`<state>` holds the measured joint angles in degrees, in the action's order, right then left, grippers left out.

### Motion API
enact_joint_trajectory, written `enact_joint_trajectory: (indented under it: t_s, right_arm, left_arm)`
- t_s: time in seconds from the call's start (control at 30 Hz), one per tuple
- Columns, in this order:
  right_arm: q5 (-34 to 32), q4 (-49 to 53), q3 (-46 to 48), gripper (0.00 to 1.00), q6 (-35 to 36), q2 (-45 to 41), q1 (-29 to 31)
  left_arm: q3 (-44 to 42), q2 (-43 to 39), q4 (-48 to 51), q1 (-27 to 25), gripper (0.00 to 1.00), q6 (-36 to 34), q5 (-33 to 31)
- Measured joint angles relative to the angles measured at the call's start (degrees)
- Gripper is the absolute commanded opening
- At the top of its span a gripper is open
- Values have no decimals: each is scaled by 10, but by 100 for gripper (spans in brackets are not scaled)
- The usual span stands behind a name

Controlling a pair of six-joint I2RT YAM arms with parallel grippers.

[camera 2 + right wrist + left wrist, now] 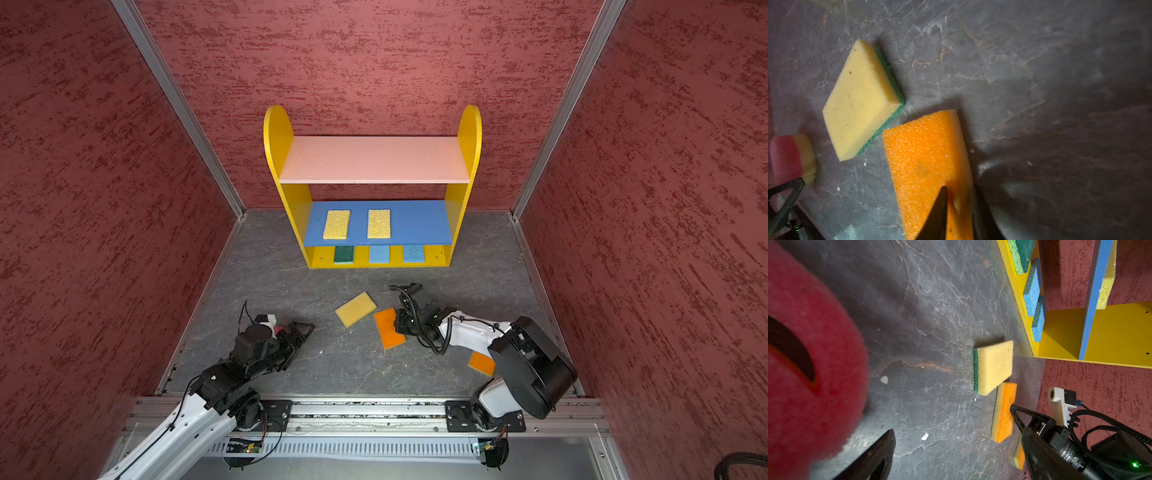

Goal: Place and organize the cleaning sponges onto the shelf
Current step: 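Grasp the orange sponge on the floor with the right gripper, then lift the orange sponge upright with the right gripper while the left gripper approaches it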

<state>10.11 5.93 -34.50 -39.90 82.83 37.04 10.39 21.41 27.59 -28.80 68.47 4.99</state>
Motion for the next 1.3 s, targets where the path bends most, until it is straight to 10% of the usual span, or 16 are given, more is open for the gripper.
enact_joint_trajectory:
  t_s: [0.23,0.4,0.63,1.3]
  right_arm:
    - [-2,2,2,57,5,-30,-1]
    - [11,-11,25,44,1,-24,-1]
    - [43,-58,36,0,-10,5,-1]
    - [129,-96,38,0,-42,-124,-1]
  left_arm:
    - [-1,71,-40,10,95,-4,23]
    - [7,150,-88,8,94,-17,36]
    - [47,270,-154,-46,94,-30,34]
    - [232,531,-378,-173,100,-84,53]
